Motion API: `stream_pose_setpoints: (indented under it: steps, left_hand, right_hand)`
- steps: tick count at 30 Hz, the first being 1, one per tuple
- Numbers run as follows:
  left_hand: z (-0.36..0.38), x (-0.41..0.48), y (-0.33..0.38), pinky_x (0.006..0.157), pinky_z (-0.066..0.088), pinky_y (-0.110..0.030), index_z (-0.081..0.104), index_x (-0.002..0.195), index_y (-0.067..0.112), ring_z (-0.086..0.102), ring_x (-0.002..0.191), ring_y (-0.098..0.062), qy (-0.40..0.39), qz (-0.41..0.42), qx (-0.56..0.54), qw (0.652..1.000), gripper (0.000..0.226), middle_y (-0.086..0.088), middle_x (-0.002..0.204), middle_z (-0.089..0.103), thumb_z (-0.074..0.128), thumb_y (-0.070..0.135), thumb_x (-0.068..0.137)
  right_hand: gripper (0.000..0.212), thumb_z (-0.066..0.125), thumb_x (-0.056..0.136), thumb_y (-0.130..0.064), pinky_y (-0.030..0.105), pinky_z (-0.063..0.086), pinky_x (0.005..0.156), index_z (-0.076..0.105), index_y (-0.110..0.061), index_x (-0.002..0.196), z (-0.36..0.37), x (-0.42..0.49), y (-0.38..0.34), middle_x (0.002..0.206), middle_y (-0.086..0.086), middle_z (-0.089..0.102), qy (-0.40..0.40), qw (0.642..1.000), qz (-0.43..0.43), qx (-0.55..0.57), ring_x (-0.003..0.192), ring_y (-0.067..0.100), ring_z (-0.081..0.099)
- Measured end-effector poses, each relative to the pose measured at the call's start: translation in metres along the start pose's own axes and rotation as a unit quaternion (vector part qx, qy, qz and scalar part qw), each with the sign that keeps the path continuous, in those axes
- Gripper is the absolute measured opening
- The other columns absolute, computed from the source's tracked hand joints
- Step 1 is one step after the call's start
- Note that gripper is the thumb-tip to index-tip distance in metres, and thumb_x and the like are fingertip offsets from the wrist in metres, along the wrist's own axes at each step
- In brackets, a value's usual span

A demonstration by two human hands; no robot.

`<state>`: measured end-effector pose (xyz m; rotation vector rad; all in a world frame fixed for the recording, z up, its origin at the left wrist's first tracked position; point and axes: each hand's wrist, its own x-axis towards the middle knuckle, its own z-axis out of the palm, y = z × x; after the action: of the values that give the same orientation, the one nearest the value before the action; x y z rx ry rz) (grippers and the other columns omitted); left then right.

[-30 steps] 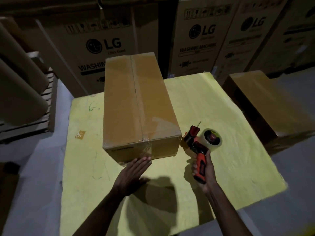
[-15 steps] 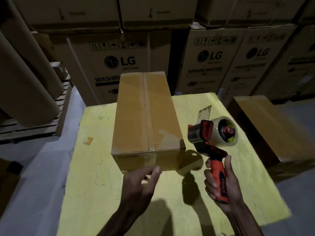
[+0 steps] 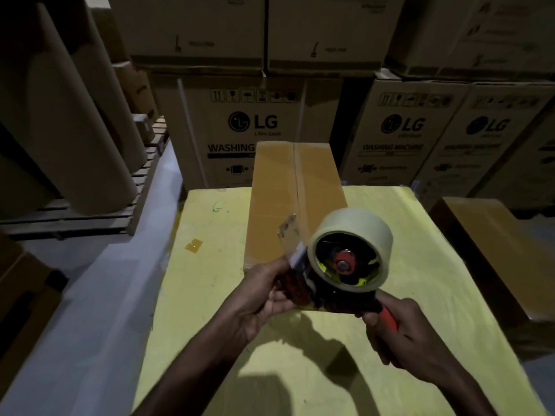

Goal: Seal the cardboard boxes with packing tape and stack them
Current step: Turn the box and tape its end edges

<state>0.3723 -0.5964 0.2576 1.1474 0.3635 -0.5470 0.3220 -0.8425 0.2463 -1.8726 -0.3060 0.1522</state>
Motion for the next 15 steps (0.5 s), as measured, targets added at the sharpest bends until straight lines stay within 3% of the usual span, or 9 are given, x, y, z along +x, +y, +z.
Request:
stream_pose_setpoints:
  steps: [5, 10, 13, 15]
  left_hand:
    - [-0.019, 0.003, -0.004, 0.077, 0.065, -0.041, 0.071, 0.113, -0.002, 0.077, 0.084, -0.026, -0.006, -0.051, -0.122, 0.991, 0.026, -0.020, 0.112, 0.075, 0.061, 0.017, 0.100]
    - [-0.037, 0.003, -0.014, 0.085, 0.057, -0.045, 0.066, 0.116, -0.011, 0.078, 0.078, -0.028, -0.040, -0.058, -0.252, 0.965, 0.044, -0.025, 0.103, 0.074, 0.071, 0.007, 0.076]
    - [-0.042, 0.004, -0.015, 0.081, 0.060, -0.042, 0.062, 0.119, -0.014, 0.078, 0.075, -0.030, -0.040, -0.059, -0.283, 0.956, 0.042, -0.027, 0.099, 0.073, 0.065, -0.002, 0.079]
    - [-0.045, 0.007, -0.016, 0.076, 0.062, -0.042, 0.060, 0.118, -0.018, 0.078, 0.078, -0.033, -0.041, -0.069, -0.303, 0.950, 0.032, -0.030, 0.101, 0.073, 0.050, -0.013, 0.087]
  right_hand:
    - [0.040, 0.057, 0.093, -0.068, 0.022, 0.039, 0.042, 0.067, -0.036, 0.116, 0.006, 0.014, -0.004, 0.054, 0.010, 0.060, -0.029, 0.998, -0.014, -0.055, 0.037, 0.022, 0.053]
    - [0.026, 0.052, 0.100, -0.036, 0.024, 0.035, 0.039, 0.068, -0.029, 0.119, 0.017, 0.023, 0.000, 0.052, 0.013, 0.059, -0.037, 0.999, -0.020, -0.010, 0.033, 0.021, 0.047]
    - [0.027, 0.050, 0.098, -0.033, 0.025, 0.037, 0.039, 0.067, -0.027, 0.118, 0.023, 0.028, 0.000, 0.054, 0.014, 0.060, -0.039, 0.999, -0.019, -0.002, 0.034, 0.025, 0.050]
    - [0.031, 0.050, 0.098, -0.037, 0.030, 0.037, 0.037, 0.066, -0.024, 0.120, 0.026, 0.031, 0.001, 0.054, 0.014, 0.060, -0.041, 0.999, -0.016, 0.004, 0.034, 0.028, 0.051]
